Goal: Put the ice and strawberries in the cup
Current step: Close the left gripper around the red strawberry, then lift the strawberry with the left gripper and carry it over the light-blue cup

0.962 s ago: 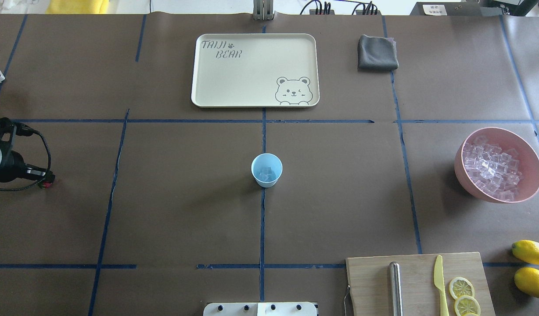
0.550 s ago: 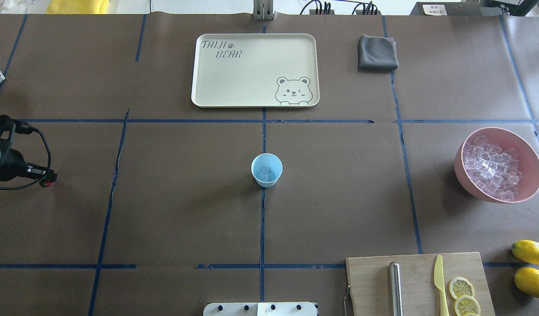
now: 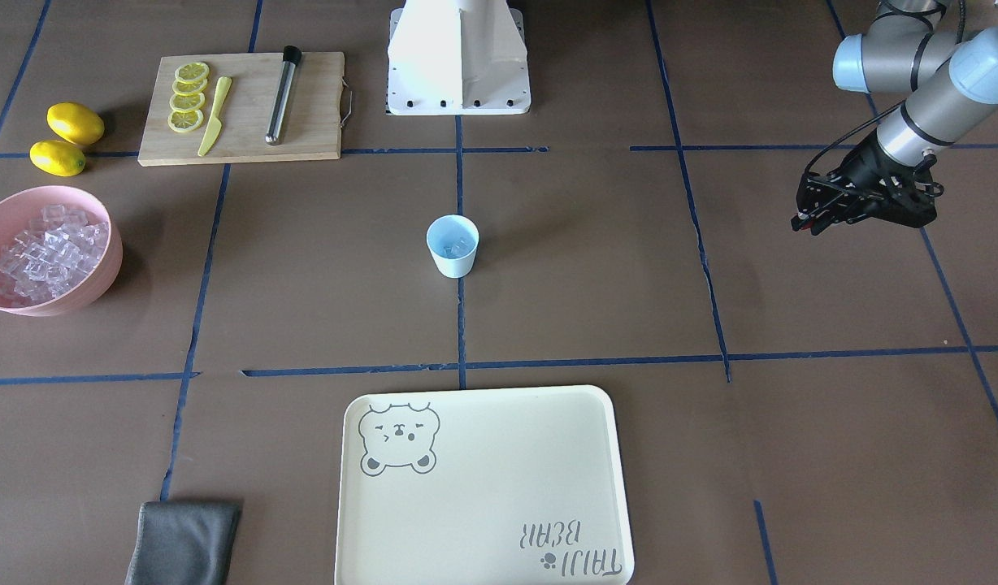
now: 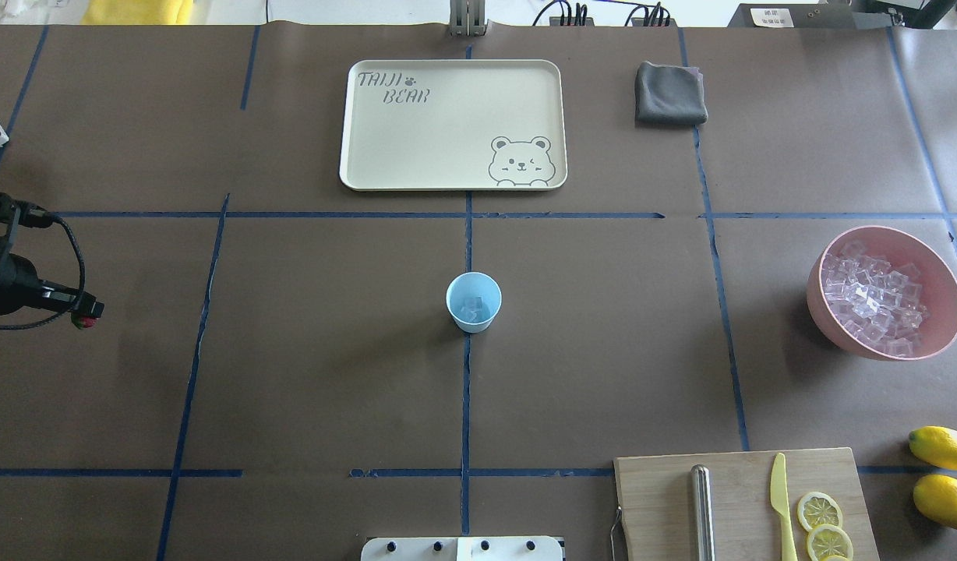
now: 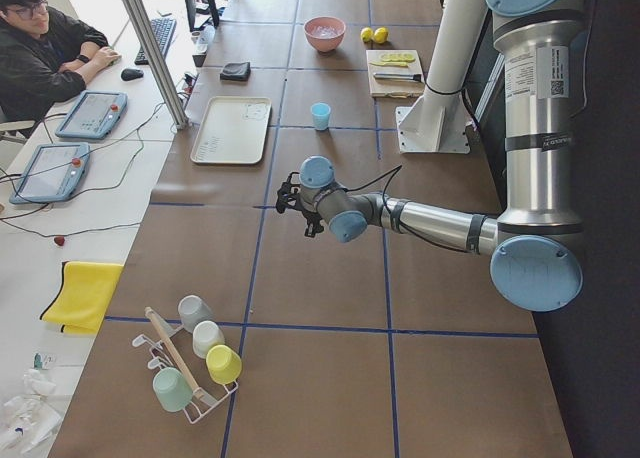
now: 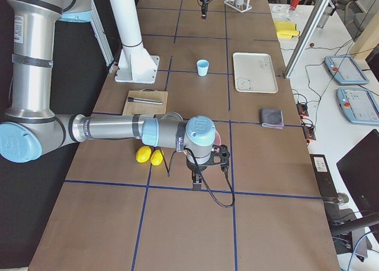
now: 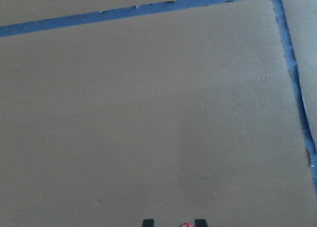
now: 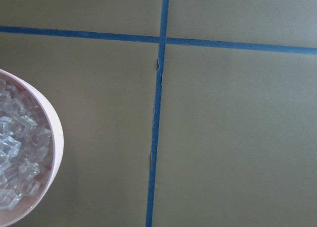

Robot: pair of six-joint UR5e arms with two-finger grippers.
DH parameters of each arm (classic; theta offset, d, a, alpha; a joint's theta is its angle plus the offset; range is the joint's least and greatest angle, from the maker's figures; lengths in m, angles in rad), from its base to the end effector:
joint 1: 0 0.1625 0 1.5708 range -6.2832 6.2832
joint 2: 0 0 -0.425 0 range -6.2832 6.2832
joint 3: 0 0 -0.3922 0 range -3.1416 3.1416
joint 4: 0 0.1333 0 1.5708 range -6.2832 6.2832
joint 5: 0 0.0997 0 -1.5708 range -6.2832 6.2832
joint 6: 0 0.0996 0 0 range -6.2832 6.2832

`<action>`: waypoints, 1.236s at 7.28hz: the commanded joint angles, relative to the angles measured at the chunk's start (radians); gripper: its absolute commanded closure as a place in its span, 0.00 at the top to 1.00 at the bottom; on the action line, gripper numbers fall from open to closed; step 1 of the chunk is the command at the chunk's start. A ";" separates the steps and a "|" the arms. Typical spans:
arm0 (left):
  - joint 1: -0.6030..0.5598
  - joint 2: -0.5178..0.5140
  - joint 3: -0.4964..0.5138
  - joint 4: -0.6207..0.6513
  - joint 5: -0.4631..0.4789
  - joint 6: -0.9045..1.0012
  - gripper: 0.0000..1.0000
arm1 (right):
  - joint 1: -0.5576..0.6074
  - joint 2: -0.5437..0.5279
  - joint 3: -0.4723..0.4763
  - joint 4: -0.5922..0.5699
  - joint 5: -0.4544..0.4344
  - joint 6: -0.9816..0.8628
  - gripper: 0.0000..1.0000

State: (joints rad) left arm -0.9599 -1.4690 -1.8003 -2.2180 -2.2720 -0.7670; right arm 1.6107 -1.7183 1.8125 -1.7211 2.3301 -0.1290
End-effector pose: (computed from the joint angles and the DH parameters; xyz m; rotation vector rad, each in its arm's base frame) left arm 0.2132 -0.4248 0.5200 0.1497 0.9827 0.1285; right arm 0.0816 -0.4206 0.6237 0.0108 -0.7610 -0.0635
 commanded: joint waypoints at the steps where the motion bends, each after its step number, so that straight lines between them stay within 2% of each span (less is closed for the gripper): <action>1: -0.028 -0.011 -0.161 0.274 -0.014 0.094 0.00 | 0.000 0.002 0.001 0.000 0.000 0.000 1.00; 2: -0.049 -0.045 -0.259 0.466 0.002 0.147 0.00 | 0.000 0.002 0.001 0.000 0.000 0.000 1.00; 3: -0.048 -0.119 -0.328 0.627 0.011 0.150 0.00 | 0.000 0.002 0.001 0.000 0.000 0.000 1.00; 4: -0.042 -0.230 -0.356 0.755 0.034 0.146 0.00 | 0.000 0.002 0.002 0.000 0.000 0.000 1.00; 5: -0.021 -0.384 -0.358 0.908 0.146 0.140 0.00 | 0.000 0.002 0.002 0.000 0.000 0.000 1.00; 6: 0.063 -0.486 -0.356 1.002 0.208 0.106 0.00 | 0.000 0.002 0.002 0.000 0.000 0.000 1.00; 8: 0.250 -0.582 -0.340 1.002 0.331 -0.100 0.00 | -0.002 0.003 0.001 0.000 0.000 0.002 1.00; 9: 0.306 -0.662 -0.285 0.999 0.347 -0.205 0.00 | -0.002 0.003 0.001 0.000 0.000 0.003 1.00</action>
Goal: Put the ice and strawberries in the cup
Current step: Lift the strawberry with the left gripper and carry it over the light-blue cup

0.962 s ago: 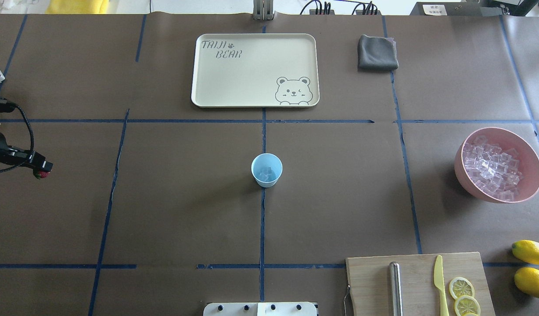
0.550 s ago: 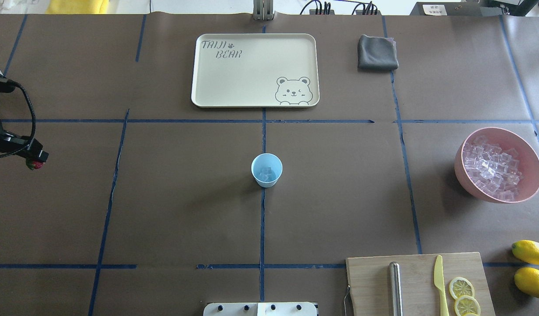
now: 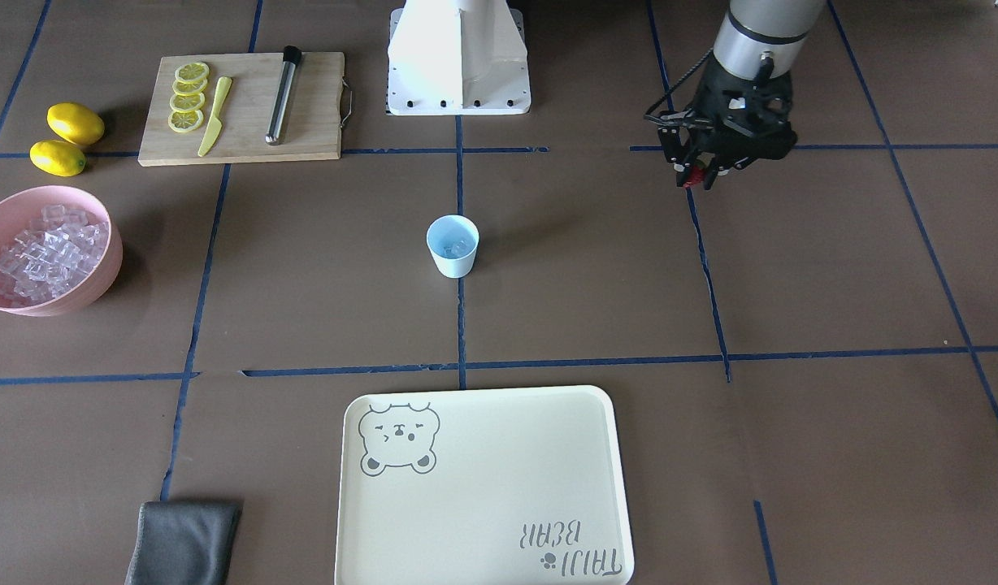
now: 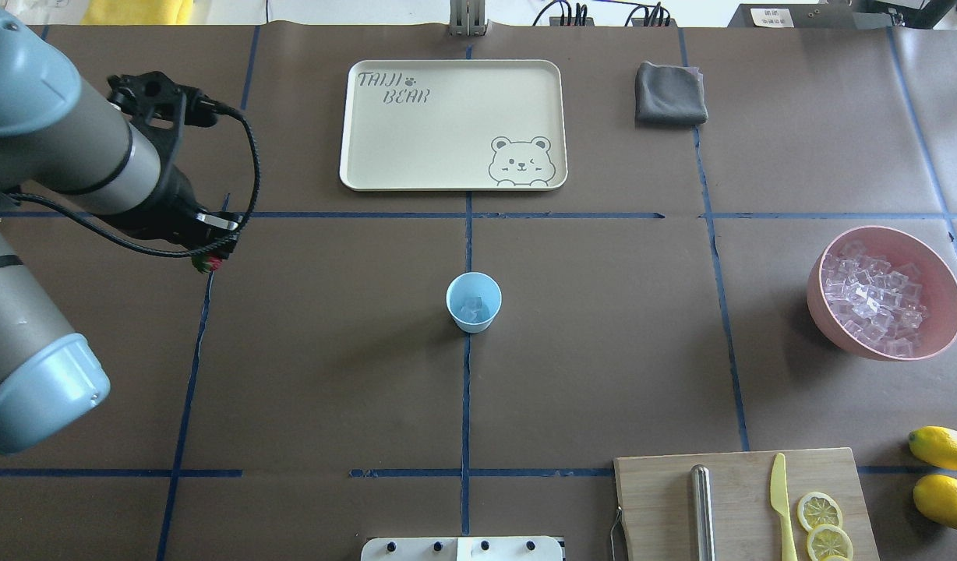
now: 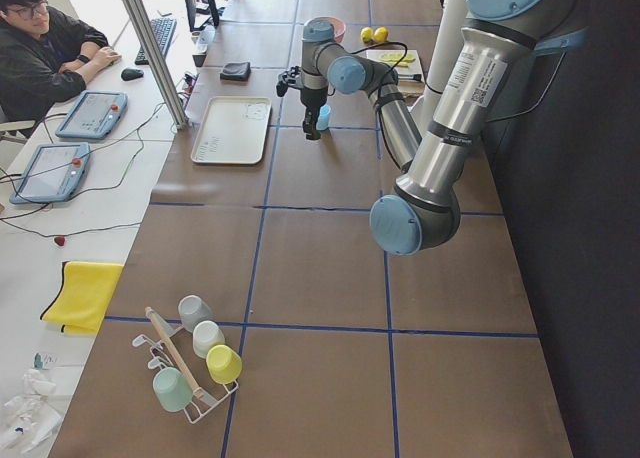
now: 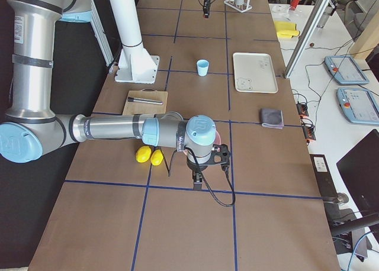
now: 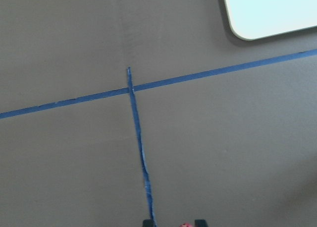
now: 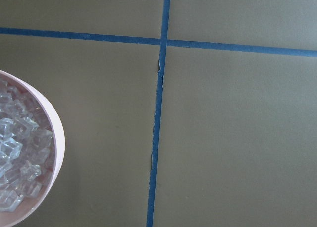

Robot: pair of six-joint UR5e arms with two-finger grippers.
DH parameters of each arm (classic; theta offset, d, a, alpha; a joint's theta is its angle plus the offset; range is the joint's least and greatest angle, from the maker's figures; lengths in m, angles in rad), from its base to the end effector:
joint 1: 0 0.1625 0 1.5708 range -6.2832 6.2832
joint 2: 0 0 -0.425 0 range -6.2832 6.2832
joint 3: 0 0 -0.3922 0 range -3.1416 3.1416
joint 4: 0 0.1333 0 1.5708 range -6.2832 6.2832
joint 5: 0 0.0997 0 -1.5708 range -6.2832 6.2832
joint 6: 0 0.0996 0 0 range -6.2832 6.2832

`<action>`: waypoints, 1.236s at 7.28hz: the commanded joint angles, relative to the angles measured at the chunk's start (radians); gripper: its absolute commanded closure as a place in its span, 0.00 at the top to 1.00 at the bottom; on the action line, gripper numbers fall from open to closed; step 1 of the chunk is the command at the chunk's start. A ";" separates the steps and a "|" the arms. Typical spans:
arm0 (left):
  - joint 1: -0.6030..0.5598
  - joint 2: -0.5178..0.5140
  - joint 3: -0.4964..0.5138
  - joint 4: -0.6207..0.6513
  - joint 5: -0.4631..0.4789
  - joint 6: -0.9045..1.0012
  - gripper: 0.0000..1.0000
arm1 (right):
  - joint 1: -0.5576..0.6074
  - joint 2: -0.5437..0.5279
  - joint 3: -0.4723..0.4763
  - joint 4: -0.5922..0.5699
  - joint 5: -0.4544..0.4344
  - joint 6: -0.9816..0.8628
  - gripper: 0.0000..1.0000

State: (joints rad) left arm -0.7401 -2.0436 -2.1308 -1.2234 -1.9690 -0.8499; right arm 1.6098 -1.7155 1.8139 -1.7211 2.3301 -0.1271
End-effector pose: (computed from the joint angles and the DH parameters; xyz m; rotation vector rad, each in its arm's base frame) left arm 0.3274 -0.4272 0.2120 0.1663 0.7586 0.1182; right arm 0.0813 -0.4220 0.6218 0.0138 -0.7607 -0.0641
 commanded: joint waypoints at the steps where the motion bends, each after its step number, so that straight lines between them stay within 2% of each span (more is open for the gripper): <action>1: 0.122 -0.187 0.133 0.002 0.089 -0.202 0.00 | -0.001 0.001 -0.001 0.000 0.000 0.001 1.00; 4: 0.191 -0.376 0.364 -0.068 0.160 -0.349 0.00 | -0.002 0.001 -0.002 0.000 0.000 0.001 1.00; 7: 0.232 -0.498 0.596 -0.194 0.199 -0.412 0.00 | -0.002 0.001 -0.004 0.018 0.000 0.003 1.00; 8: 0.241 -0.532 0.654 -0.202 0.222 -0.423 0.00 | -0.002 0.001 -0.004 0.020 0.002 0.012 1.00; 9: 0.254 -0.524 0.654 -0.205 0.223 -0.423 0.02 | -0.002 0.001 -0.004 0.020 0.000 0.014 1.00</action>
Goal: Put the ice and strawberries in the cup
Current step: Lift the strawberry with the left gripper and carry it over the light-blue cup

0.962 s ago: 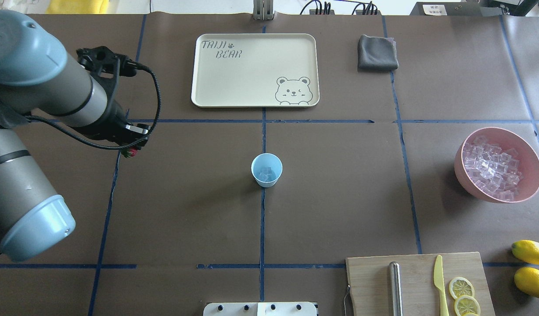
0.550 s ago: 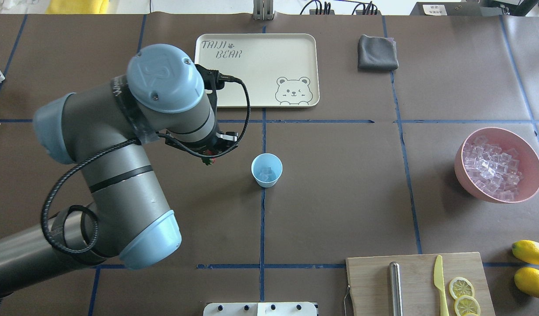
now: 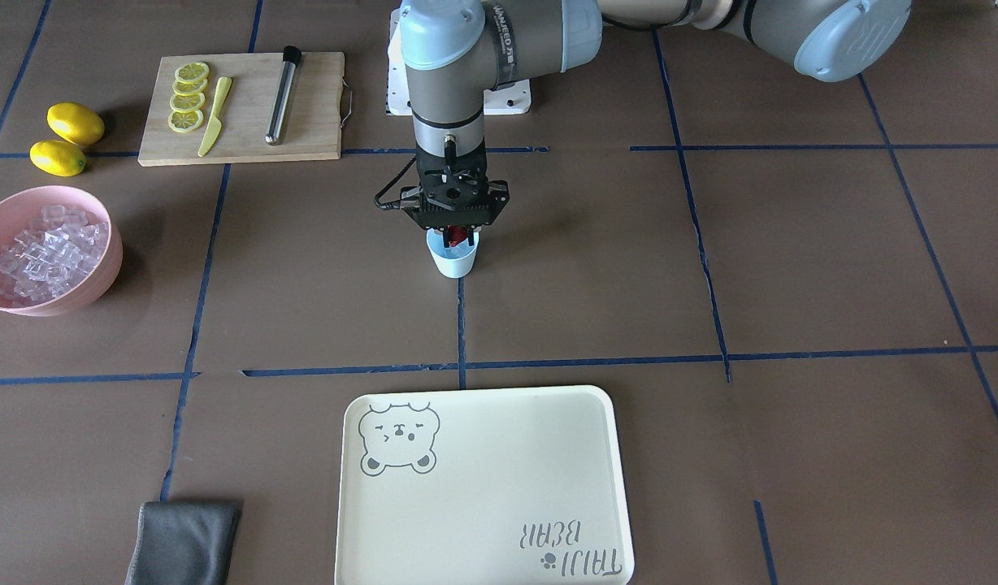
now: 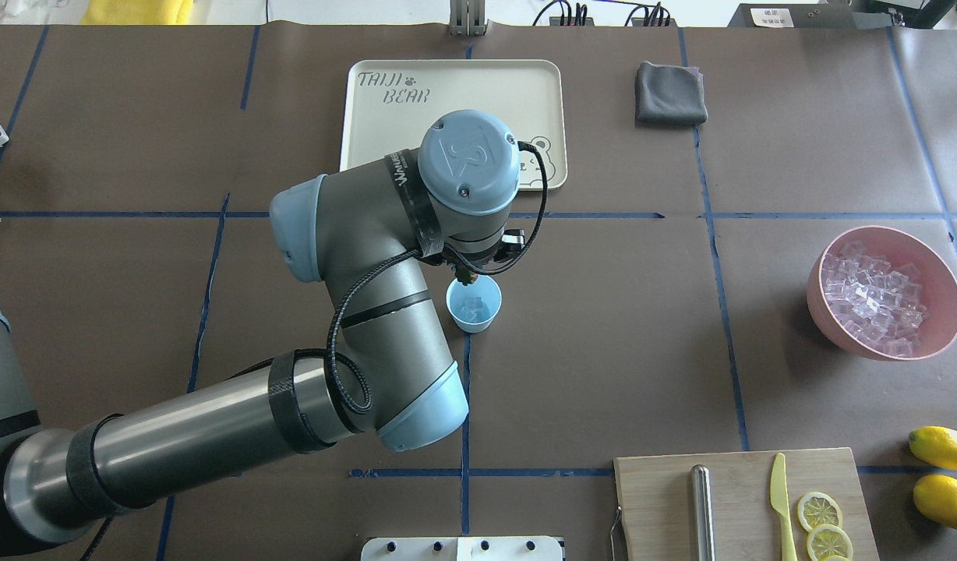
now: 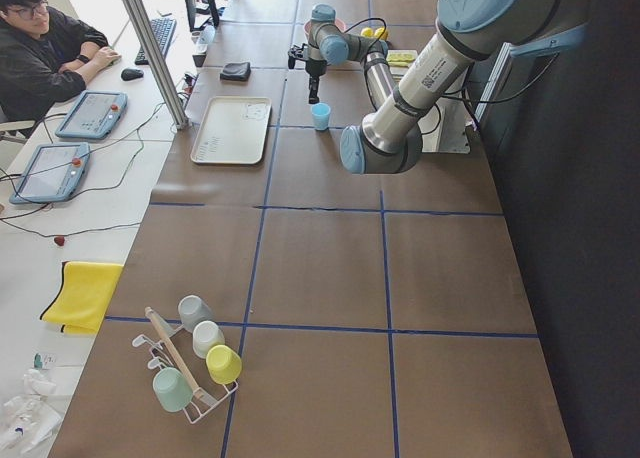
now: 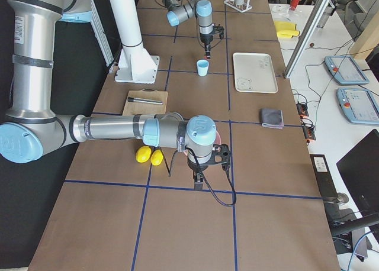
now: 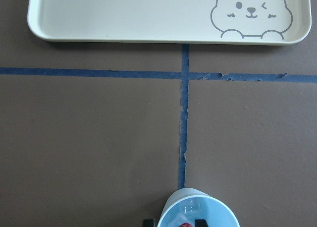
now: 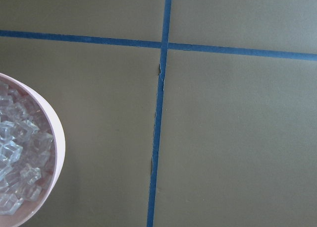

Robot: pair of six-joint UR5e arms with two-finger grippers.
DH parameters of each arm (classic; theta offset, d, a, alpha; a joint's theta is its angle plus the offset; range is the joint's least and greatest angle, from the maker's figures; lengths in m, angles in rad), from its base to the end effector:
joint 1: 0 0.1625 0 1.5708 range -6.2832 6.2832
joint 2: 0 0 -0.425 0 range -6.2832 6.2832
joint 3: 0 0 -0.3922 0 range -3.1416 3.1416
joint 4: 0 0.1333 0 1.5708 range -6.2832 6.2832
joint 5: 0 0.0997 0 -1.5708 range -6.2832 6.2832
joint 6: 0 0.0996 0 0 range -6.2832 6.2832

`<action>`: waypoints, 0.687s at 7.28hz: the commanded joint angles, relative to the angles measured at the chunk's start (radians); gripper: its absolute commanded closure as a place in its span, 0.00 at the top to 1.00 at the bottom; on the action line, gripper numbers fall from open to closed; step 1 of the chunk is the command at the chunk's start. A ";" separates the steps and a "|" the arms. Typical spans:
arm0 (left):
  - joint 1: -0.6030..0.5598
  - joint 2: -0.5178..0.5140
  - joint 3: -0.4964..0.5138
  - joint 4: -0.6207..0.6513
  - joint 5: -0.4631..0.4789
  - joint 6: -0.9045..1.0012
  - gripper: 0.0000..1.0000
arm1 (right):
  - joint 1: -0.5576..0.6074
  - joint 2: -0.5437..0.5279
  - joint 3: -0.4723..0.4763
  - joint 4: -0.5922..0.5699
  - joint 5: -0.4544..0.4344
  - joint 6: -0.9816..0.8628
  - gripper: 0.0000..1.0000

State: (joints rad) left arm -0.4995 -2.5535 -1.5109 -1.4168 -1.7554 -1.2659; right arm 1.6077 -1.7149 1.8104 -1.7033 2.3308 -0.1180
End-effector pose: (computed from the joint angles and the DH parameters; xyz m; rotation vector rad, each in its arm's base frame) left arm 0.5858 -0.4507 0.0866 0.1387 0.7743 -0.1135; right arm 0.0804 -0.4237 0.6215 0.0237 -0.7605 -0.0631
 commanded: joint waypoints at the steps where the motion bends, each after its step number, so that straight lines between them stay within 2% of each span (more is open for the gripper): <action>1: 0.013 -0.013 0.026 -0.010 0.008 -0.004 0.02 | 0.000 0.000 0.000 0.002 -0.001 0.004 1.00; 3: 0.015 -0.004 0.018 -0.011 0.004 -0.006 0.02 | 0.000 0.000 -0.002 0.002 -0.001 0.004 1.00; 4: 0.015 -0.001 0.018 -0.011 0.004 -0.004 0.06 | 0.000 0.000 -0.002 0.002 -0.001 0.004 1.00; 5: 0.015 0.009 0.006 -0.011 0.004 0.002 0.62 | 0.000 0.000 -0.002 0.002 -0.001 0.006 1.00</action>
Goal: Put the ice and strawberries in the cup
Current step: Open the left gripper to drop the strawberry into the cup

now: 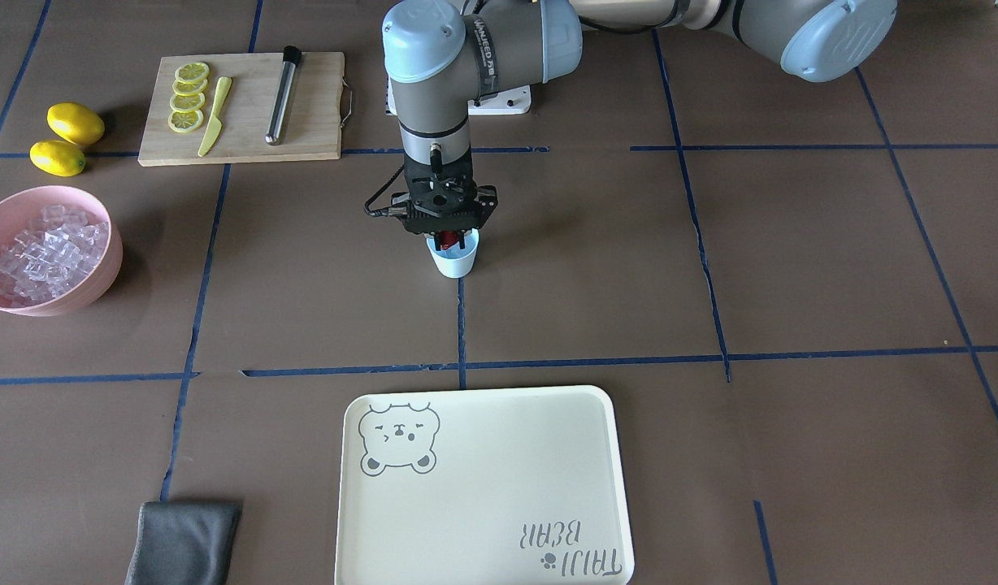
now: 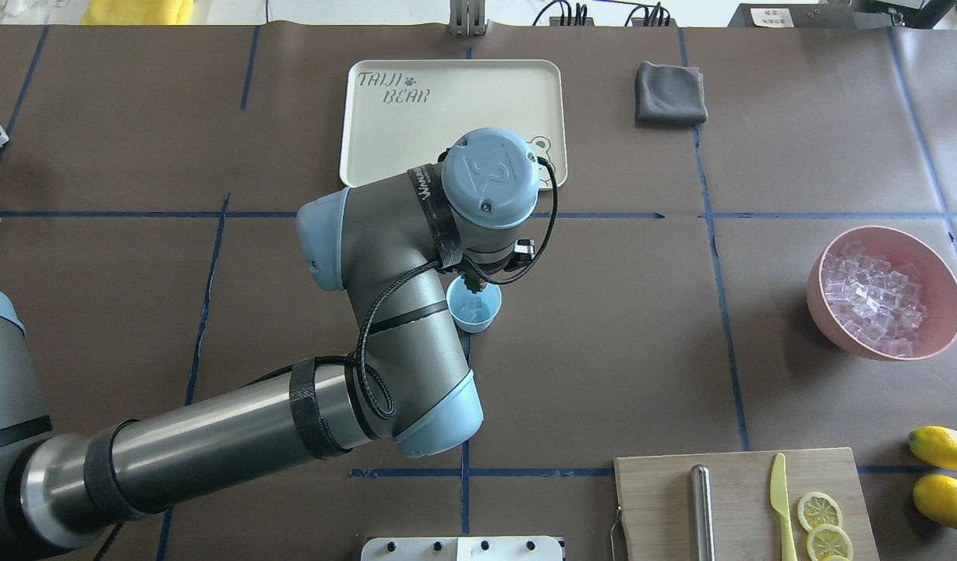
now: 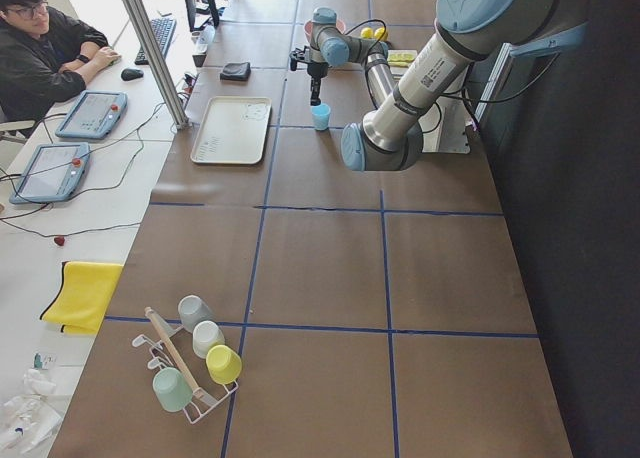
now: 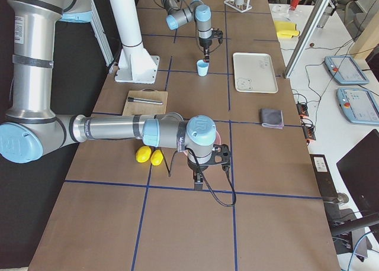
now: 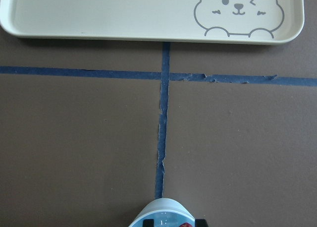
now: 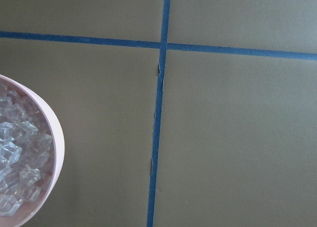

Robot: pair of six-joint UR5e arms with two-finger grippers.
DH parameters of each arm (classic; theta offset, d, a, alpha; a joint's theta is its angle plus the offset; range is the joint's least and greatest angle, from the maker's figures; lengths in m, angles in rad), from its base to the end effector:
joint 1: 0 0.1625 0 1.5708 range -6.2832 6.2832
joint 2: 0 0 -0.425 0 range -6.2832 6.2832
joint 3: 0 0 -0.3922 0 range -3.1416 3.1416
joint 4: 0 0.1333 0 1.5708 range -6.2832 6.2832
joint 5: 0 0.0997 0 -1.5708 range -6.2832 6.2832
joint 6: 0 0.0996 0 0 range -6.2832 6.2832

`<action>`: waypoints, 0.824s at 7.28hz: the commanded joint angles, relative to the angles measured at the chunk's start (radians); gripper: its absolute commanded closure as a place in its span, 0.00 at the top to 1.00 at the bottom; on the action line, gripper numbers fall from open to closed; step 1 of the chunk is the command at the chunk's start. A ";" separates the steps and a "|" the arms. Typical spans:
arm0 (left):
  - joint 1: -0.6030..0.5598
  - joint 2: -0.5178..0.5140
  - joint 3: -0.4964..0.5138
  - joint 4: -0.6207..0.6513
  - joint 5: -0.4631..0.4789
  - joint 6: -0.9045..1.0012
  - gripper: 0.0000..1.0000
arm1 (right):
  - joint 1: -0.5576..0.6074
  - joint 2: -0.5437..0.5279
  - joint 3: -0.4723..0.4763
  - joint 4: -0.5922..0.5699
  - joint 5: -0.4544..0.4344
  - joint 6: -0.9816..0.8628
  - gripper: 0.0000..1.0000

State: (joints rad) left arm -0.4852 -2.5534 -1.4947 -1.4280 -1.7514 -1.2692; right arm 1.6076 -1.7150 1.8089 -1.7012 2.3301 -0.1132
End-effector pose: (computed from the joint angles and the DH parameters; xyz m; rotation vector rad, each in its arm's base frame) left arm 0.5965 -0.4449 0.0913 0.1334 0.7695 -0.1052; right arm 0.0804 -0.4237 0.6221 0.0223 -0.7598 -0.0588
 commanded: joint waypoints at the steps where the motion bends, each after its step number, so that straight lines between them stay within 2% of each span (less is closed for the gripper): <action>1: 0.000 0.019 -0.015 -0.002 0.003 0.005 1.00 | 0.000 0.000 0.000 0.000 0.000 0.001 1.00; 4: 0.000 0.019 -0.022 -0.002 0.000 0.008 1.00 | 0.000 0.000 0.000 0.000 0.000 0.001 1.00; 6: -0.001 0.054 -0.080 0.001 -0.005 0.036 1.00 | 0.000 0.000 0.000 0.000 0.000 0.001 1.00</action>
State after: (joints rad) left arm -0.4849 -2.5239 -1.5383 -1.4284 -1.7544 -1.2544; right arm 1.6076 -1.7150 1.8090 -1.7012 2.3301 -0.1120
